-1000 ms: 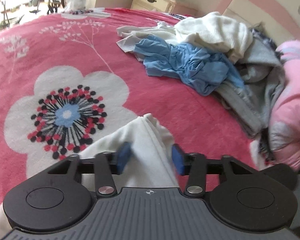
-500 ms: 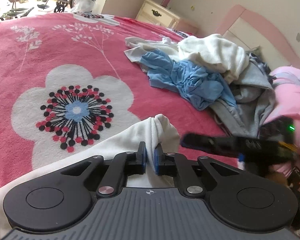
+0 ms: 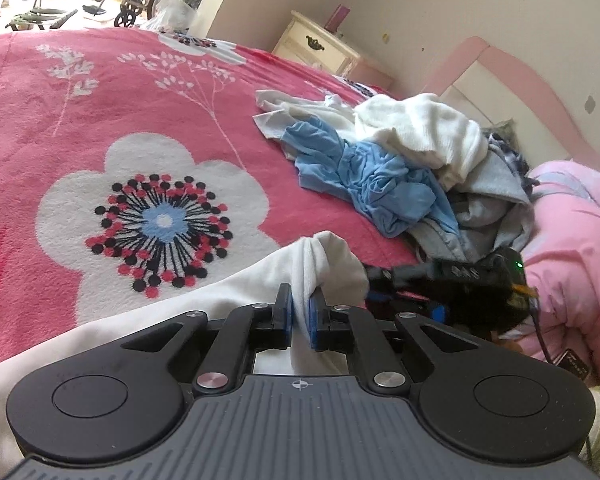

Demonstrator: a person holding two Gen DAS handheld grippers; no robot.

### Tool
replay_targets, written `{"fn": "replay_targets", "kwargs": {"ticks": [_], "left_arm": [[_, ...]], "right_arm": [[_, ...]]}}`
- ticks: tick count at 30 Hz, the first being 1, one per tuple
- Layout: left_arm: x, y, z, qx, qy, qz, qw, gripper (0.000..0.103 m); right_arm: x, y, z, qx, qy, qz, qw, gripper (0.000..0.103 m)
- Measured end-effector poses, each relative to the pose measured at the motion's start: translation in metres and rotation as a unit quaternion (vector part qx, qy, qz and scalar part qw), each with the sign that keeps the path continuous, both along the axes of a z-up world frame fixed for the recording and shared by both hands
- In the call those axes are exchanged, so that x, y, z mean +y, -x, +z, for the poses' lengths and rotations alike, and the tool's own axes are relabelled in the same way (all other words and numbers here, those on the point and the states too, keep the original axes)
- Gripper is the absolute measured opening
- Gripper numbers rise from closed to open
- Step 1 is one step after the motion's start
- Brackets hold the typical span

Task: Fold clothes
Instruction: 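Pinch the sweatshirt edge with the left tool while the right tool pinches beside it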

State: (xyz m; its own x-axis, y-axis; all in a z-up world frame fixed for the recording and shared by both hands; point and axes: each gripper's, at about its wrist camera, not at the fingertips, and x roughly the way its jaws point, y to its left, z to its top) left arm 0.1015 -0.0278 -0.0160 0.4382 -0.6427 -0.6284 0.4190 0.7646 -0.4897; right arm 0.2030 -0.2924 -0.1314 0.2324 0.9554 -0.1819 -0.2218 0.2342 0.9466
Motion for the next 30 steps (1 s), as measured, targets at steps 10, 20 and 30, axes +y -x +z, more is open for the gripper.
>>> {"fn": "replay_targets", "kwargs": {"ticks": [10, 20, 30], "left_arm": [[0.014, 0.000, 0.003, 0.012, 0.021, 0.005, 0.9997, 0.006], [0.022, 0.004, 0.004, 0.018, 0.027, 0.009, 0.9994, 0.006], [0.014, 0.009, 0.009, 0.015, 0.030, -0.004, 0.9994, 0.006]], "right_arm": [[0.000, 0.024, 0.034, -0.119, 0.053, 0.066, 0.989, 0.020], [0.030, 0.045, 0.056, -0.230, 0.150, 0.111, 0.955, 0.023], [0.097, 0.092, 0.064, -0.443, 0.356, 0.105, 0.816, 0.031]]}}
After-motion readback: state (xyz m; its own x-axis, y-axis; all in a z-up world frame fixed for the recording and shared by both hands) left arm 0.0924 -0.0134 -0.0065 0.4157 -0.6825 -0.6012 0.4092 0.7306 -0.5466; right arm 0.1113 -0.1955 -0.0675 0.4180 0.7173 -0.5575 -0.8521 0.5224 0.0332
